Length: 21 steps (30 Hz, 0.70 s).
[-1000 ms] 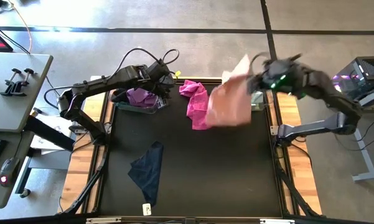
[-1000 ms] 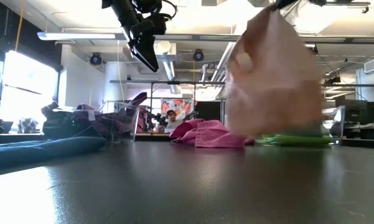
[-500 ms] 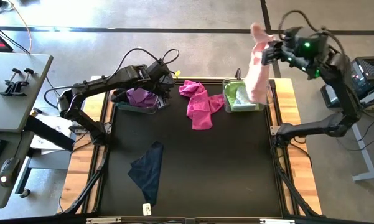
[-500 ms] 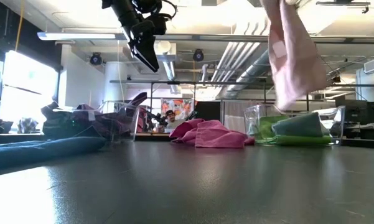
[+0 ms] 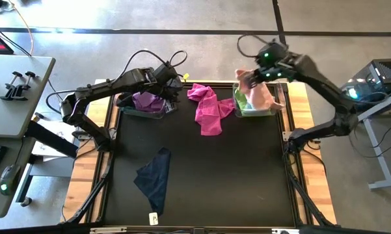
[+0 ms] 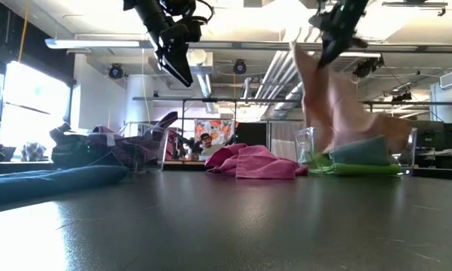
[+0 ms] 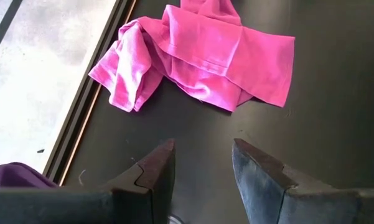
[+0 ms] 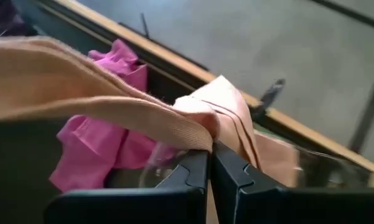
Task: Sort towels by color in basket
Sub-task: Put the light pink microfiber towel into the right transparent bin
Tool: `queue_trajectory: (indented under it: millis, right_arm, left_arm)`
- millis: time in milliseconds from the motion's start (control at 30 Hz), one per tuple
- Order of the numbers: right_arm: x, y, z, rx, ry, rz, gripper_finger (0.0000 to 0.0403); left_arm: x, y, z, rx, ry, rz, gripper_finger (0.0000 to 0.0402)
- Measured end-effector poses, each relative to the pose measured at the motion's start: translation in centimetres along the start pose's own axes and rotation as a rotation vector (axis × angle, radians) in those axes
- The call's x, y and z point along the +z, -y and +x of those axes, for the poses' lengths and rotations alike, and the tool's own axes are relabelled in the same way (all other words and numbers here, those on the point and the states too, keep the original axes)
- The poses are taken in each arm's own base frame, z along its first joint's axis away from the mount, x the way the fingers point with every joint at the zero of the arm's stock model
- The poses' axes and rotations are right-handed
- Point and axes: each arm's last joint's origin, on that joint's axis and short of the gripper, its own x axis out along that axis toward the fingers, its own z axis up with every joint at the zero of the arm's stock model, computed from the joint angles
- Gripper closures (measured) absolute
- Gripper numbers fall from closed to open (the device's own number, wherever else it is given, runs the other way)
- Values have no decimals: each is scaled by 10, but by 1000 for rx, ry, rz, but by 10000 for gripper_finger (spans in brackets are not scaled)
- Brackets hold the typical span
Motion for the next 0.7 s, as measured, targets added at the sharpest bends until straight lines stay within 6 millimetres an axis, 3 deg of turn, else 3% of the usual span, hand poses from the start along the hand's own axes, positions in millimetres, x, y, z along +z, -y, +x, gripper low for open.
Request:
queue_trajectory:
  millis: [233, 433, 567, 700]
  right_arm:
    - [-32, 17, 61, -59, -123, 54, 402]
    - [-81, 40, 108, -151, -302, 162, 402]
    - [-108, 48, 140, -105, -297, 199, 402]
    - [-121, 57, 166, -64, -313, 236, 388]
  left_arm:
    - [-1, 0, 0, -2, -12, -18, 257]
    - [0, 0, 0, 0, 0, -18, 257]
    - [2, 0, 0, 4, 26, -27, 257]
    - [4, -1, 0, 6, 42, -64, 257]
